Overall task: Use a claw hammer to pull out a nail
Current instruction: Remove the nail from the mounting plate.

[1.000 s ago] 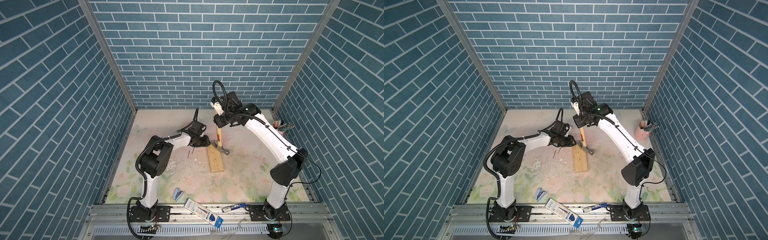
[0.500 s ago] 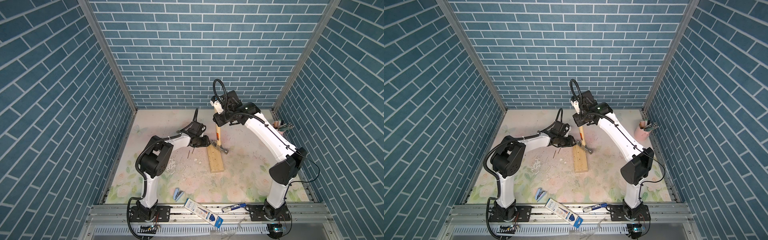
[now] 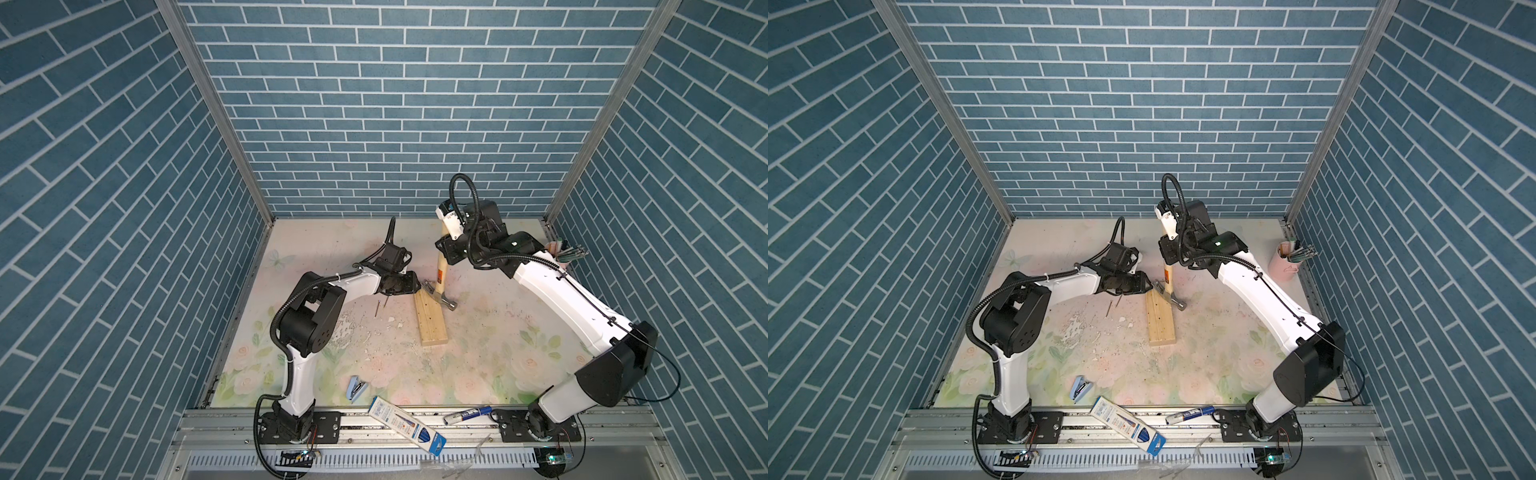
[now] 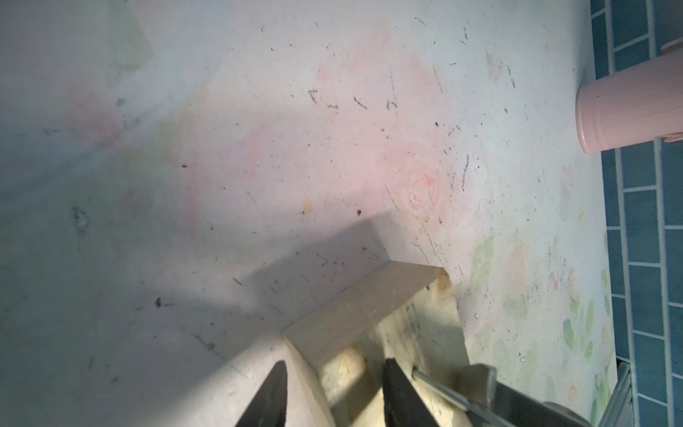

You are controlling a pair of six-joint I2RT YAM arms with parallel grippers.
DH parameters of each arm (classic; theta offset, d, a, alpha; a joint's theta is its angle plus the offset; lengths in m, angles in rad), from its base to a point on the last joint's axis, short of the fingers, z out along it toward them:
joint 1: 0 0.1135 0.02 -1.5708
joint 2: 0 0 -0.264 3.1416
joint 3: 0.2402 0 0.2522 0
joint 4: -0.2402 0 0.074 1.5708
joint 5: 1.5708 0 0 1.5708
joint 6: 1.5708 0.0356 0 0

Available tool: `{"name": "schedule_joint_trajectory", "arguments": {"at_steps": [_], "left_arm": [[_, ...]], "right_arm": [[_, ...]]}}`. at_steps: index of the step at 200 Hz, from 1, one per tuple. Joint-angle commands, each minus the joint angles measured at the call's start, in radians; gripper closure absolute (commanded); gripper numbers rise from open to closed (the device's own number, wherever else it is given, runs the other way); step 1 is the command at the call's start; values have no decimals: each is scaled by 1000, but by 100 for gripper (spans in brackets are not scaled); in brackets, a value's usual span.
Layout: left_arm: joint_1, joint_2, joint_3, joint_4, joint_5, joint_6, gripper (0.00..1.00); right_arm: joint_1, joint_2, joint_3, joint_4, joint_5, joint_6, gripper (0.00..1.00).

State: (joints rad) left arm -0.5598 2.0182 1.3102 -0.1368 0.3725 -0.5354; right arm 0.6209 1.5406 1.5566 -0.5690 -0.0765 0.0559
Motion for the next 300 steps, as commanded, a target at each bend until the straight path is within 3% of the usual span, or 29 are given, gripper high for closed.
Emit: {"name": "schedule_joint_trajectory", "arguments": {"at_steps": [1, 104, 300], "left_arm": [[-2, 17, -36, -60, -47, -7, 57], [-2, 16, -67, -51, -47, -16, 59], [-5, 19, -101, -33, -57, -49, 60]], "right_arm": [[-8, -52, -63, 123, -55, 38, 100], [-14, -280, -500, 497, -143, 102, 100], [-18, -434, -818, 753, -160, 184, 100]]}}
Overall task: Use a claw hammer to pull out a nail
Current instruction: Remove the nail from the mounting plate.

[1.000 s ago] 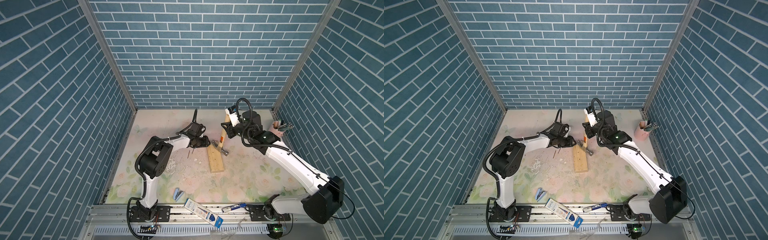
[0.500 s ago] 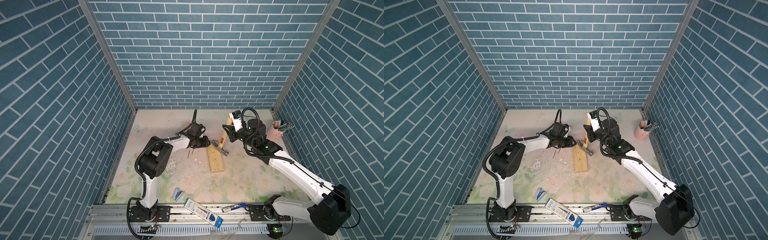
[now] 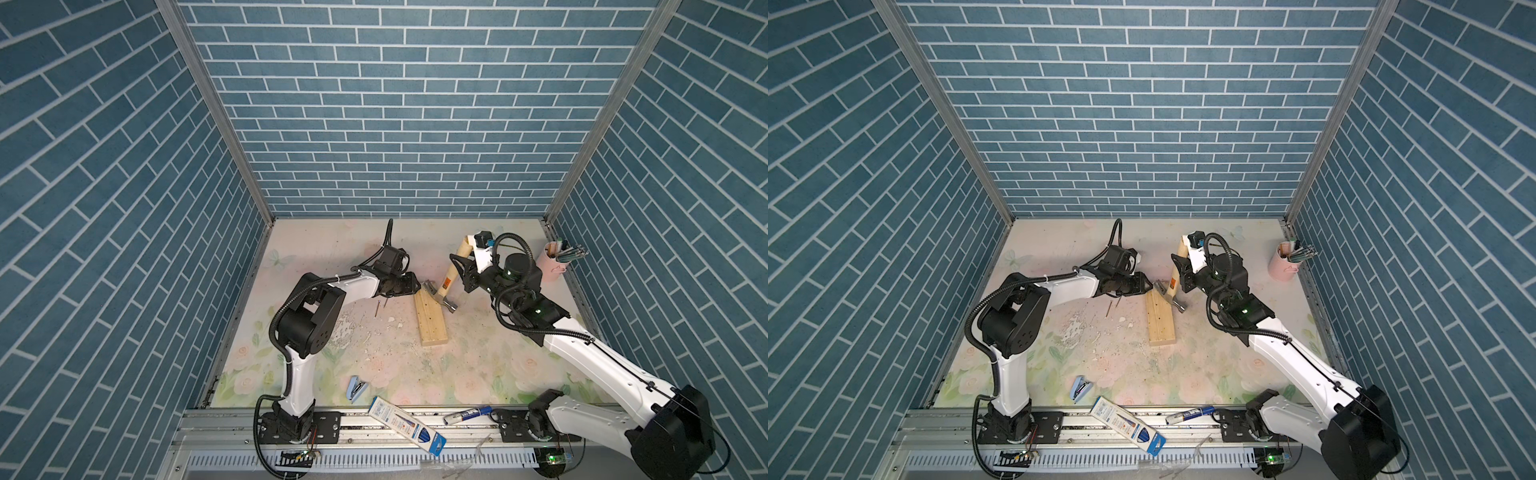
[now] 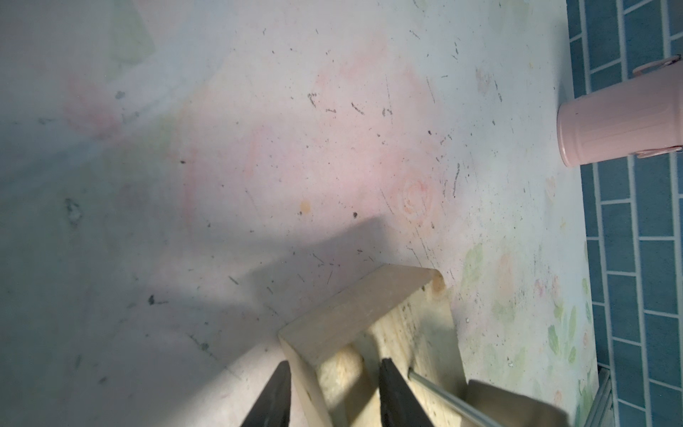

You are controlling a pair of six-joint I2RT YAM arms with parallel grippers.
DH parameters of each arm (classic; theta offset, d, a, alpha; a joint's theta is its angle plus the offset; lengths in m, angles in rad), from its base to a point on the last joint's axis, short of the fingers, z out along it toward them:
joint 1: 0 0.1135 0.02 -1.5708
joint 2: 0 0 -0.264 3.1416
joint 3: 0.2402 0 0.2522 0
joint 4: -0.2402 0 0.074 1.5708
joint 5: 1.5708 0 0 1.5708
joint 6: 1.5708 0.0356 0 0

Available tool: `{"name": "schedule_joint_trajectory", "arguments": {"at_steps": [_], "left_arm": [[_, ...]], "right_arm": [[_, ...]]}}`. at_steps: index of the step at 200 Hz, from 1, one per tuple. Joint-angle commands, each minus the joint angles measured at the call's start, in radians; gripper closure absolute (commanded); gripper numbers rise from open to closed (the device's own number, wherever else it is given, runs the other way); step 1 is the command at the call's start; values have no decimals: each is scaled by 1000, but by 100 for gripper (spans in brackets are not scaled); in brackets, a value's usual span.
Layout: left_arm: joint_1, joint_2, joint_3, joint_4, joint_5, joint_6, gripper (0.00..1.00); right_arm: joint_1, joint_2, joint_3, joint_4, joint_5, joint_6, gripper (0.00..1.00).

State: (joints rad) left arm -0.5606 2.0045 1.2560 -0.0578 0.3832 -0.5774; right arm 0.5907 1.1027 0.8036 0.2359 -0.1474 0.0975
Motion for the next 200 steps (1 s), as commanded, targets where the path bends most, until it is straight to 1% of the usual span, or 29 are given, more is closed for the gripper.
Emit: {"name": "schedule_joint_trajectory", "arguments": {"at_steps": [1, 126, 200], "left_arm": [[-4, 33, -46, -112, -67, -6, 60], [-6, 39, -52, -117, -75, -13, 60], [-6, 47, -58, -127, -87, -17, 60]], "right_arm": [[12, 4, -67, -51, -89, 143, 100], [12, -75, -266, 123, -112, 187, 100], [12, -111, -338, 180, -119, 197, 100]]}}
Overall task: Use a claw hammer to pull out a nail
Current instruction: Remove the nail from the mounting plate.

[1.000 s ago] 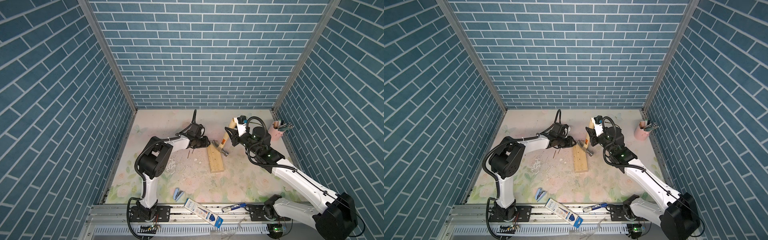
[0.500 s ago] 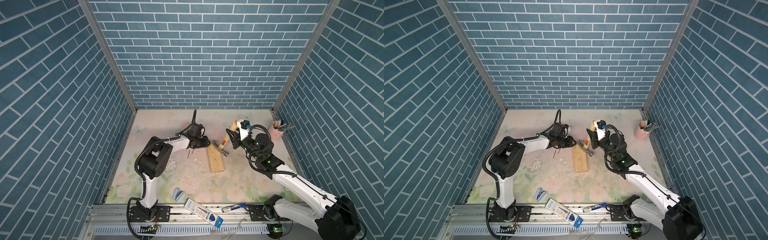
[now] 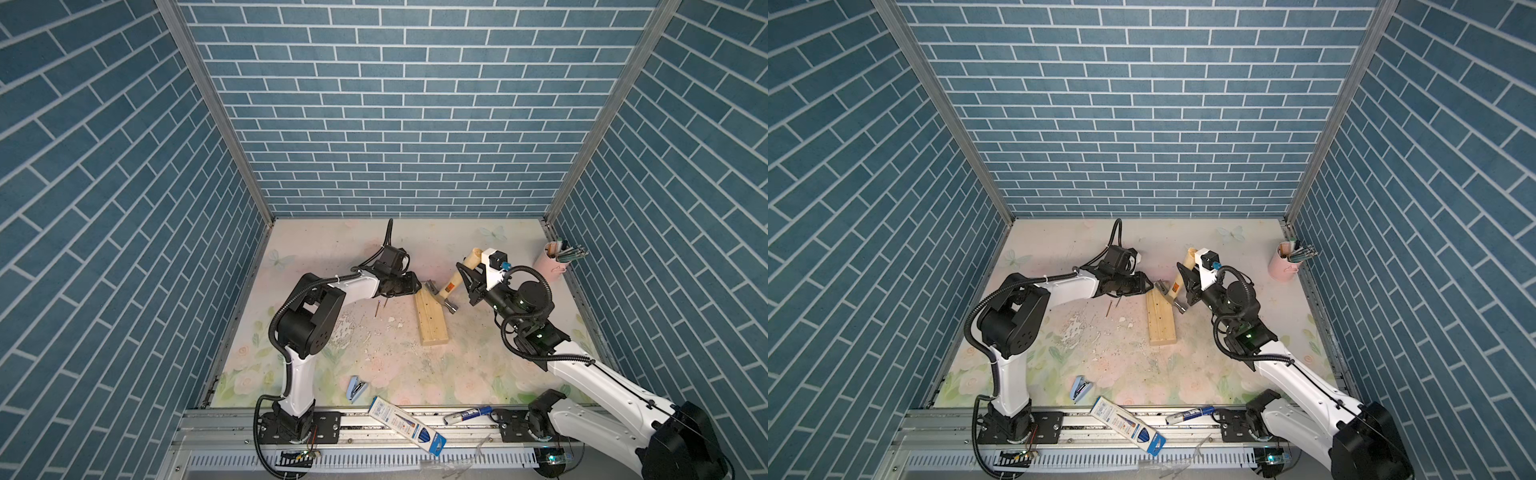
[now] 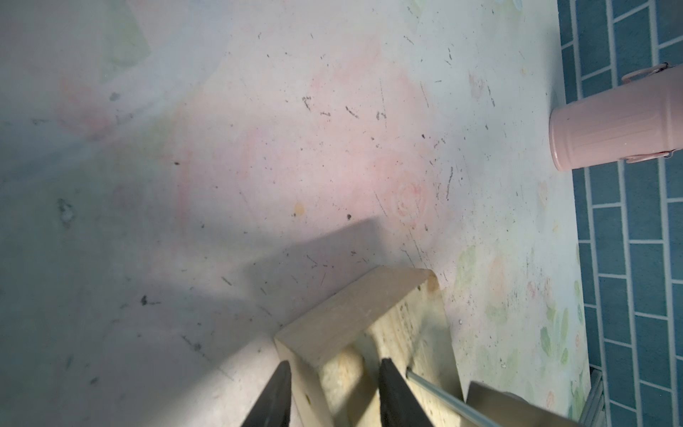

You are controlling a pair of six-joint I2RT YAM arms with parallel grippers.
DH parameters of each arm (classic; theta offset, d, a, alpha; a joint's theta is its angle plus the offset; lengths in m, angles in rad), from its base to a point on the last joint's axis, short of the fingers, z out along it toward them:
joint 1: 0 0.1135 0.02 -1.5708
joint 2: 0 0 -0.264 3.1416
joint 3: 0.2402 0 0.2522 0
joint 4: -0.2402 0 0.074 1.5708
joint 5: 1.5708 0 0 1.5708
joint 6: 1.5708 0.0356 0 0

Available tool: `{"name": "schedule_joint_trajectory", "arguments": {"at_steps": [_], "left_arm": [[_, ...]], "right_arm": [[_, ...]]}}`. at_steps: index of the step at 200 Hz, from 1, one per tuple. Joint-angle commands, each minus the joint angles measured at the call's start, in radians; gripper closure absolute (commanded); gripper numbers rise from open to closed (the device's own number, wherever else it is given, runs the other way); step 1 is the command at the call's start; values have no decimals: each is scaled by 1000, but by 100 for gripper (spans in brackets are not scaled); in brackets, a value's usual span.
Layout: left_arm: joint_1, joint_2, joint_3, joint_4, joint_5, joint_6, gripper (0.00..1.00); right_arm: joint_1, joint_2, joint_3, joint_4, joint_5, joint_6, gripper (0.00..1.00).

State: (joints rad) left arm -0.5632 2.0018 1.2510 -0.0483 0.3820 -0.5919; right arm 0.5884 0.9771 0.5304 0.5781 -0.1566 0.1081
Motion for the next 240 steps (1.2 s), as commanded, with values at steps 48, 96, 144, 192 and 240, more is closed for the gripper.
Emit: {"name": "schedule_joint_trajectory", "arguments": {"at_steps": [48, 96, 144, 192, 240], "left_arm": [[-5, 51, -59, -143, -91, -3, 61], [-6, 46, -69, -138, -89, -4, 61], [-7, 43, -79, -130, -90, -5, 61], [-6, 42, -79, -127, -91, -3, 61], [-6, 38, -89, -121, -91, -3, 61]], "right_arm": [[13, 4, -86, -144, -109, 193, 100], [14, -35, -132, -113, -58, 199, 100], [14, -88, -146, -101, 40, 193, 100], [14, -97, -24, -155, 43, 197, 100], [15, -83, 86, -185, 40, 190, 100]]}}
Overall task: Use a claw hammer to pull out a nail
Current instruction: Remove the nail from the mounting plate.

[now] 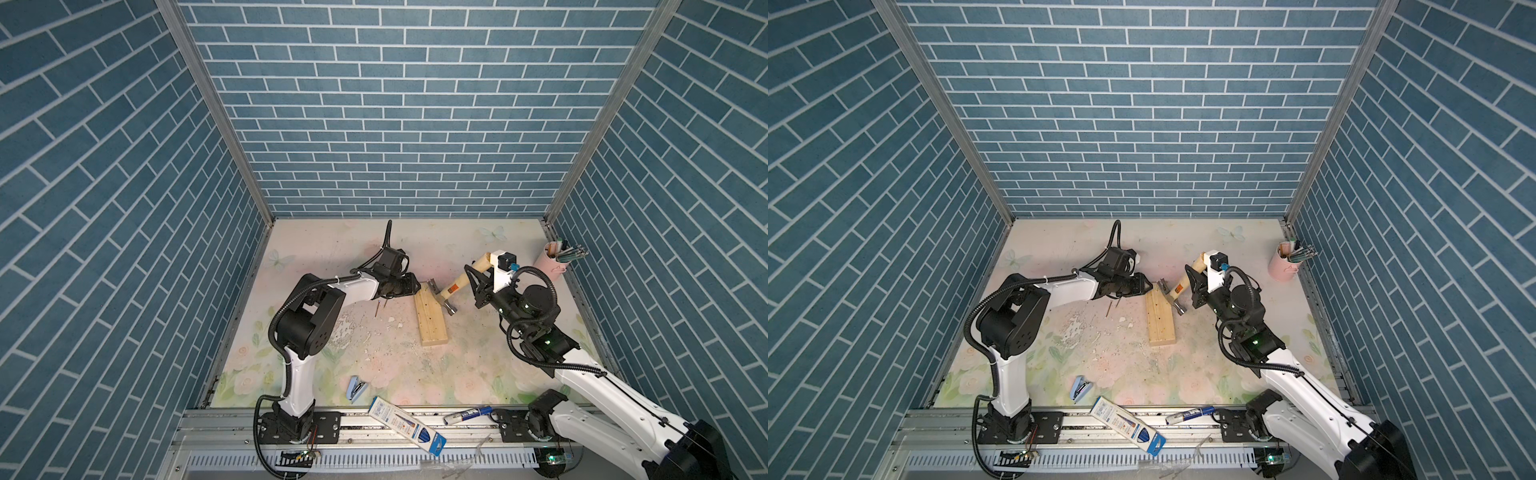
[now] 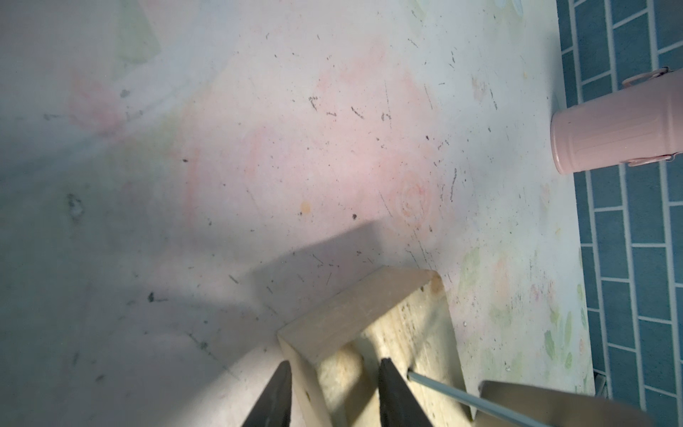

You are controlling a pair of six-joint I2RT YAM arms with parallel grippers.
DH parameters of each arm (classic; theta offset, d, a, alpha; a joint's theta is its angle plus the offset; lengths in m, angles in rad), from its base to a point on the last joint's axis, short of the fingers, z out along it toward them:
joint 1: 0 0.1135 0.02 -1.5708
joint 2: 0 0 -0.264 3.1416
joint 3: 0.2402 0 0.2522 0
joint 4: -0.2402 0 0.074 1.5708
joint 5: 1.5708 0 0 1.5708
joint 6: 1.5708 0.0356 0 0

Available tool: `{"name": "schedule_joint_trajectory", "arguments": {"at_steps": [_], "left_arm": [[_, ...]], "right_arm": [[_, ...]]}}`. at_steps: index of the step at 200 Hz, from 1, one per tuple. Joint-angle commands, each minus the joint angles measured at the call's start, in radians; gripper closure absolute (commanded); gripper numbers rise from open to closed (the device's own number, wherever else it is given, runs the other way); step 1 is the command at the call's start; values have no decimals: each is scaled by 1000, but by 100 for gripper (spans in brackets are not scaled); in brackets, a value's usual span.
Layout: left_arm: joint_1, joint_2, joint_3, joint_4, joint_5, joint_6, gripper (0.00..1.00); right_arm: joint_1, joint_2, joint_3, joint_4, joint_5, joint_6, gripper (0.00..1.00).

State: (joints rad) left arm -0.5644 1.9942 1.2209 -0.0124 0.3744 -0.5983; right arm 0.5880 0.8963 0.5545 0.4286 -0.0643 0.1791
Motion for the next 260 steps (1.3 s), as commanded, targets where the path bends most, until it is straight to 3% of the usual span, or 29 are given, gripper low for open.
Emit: {"name": "schedule_joint_trajectory", "arguments": {"at_steps": [1, 120, 207, 260], "left_arm": [[-5, 46, -59, -157, -83, 2, 61], [-5, 37, -63, -142, -73, 2, 61], [-4, -87, -52, -201, -118, 112, 60], [-3, -207, -86, -238, -159, 207, 57]], "right_arm": [[15, -2, 64, -36, -52, 119, 100], [15, 14, 315, -128, -72, 41, 100], [6, 88, 578, -487, -35, 30, 100], [-51, 204, 746, -653, -124, 93, 100]]}}
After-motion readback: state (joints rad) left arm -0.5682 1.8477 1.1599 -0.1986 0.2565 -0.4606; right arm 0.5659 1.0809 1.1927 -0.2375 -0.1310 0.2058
